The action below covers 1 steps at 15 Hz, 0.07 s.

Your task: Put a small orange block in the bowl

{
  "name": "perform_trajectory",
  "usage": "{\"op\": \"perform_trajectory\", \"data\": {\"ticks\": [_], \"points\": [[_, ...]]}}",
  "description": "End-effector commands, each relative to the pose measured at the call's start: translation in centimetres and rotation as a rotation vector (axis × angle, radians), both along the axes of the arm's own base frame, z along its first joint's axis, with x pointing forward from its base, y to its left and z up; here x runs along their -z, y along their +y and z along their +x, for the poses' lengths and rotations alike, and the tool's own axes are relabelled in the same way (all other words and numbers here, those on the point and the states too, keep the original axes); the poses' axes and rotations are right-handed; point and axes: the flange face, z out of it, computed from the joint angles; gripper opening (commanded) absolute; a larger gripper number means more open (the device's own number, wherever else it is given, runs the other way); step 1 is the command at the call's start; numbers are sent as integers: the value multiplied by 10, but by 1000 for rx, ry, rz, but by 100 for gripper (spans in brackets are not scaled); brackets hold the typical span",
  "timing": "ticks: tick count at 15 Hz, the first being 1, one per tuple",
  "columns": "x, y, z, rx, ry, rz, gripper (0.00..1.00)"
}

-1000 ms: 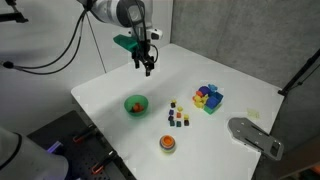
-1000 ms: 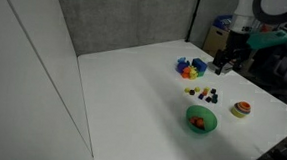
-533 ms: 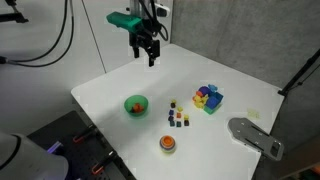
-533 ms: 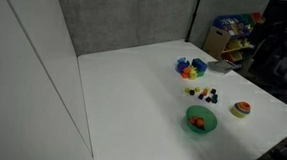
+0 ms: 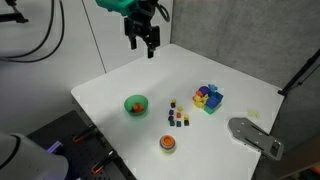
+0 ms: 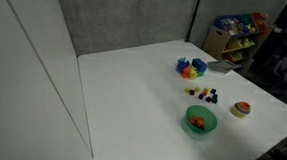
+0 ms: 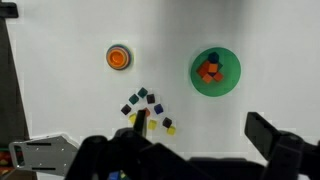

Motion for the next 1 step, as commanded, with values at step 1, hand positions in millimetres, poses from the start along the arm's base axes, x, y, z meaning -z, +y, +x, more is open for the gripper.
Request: {"op": "perform_trajectory", "data": {"ticks": [1], "points": [[1,0,0,0,4,0,100]]}}
